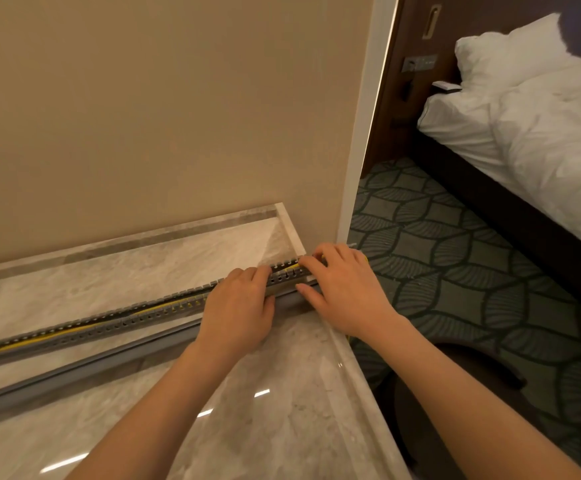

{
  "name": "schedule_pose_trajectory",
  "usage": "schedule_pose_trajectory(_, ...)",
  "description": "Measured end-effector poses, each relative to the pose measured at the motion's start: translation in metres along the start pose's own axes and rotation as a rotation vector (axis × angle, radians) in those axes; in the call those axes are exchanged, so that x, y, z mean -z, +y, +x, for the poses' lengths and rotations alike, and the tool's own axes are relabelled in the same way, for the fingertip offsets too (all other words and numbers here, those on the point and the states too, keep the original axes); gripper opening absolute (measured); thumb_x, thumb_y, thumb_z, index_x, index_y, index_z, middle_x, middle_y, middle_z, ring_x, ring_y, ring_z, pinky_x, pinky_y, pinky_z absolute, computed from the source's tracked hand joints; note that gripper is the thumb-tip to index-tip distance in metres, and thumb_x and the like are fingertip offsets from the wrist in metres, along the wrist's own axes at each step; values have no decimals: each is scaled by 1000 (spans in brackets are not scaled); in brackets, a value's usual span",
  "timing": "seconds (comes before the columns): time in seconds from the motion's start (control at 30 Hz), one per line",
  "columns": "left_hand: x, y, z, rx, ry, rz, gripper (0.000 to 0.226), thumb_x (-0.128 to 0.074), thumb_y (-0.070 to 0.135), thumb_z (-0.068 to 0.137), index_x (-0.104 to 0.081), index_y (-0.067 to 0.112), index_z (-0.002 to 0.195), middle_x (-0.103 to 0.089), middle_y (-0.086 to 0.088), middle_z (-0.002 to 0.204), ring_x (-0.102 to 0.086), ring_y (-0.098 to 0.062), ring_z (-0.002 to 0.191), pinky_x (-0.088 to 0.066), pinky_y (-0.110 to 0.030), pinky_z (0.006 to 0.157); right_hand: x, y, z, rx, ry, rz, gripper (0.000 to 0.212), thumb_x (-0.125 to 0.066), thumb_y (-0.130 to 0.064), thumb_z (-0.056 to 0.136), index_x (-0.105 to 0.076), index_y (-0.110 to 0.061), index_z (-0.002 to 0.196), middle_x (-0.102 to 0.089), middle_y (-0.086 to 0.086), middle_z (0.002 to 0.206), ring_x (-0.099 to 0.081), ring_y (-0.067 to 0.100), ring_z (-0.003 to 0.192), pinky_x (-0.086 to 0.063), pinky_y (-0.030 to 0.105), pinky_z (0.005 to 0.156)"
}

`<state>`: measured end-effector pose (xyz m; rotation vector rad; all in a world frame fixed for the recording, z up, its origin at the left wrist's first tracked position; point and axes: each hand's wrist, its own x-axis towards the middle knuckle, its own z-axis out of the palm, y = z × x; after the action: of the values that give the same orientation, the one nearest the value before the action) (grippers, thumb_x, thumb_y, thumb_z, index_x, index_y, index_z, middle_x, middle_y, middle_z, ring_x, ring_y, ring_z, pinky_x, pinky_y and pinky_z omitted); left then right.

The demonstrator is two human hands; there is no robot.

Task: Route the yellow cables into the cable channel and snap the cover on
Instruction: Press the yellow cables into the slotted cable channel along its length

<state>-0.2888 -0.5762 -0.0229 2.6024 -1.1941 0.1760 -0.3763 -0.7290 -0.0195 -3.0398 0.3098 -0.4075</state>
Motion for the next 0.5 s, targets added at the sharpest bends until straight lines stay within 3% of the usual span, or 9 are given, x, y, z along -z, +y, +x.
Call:
schedule_pose_trajectory(0.37, 1, 0, -3, 21, 1, -65, 43, -53, 27, 88, -45, 17, 129, -61, -2, 117, -51, -21, 105, -44, -32, 81, -1, -10, 7, -95, 10, -12, 41, -45, -49, 89, -55, -18, 115, -58, 2, 108, -50, 24, 102, -39, 39, 85)
schedule_pose_trajectory(0.5, 2, -1, -9, 45, -22, -198, 47, -55, 24, 88, -45, 15, 133, -56, -3, 128, -45, -20, 118, -36, -28, 97, 3, -14, 5, -130, -49, 4, 43, -45, -48, 90, -50, -19, 121, -55, 2, 116, -46, 25, 108, -38, 42, 89)
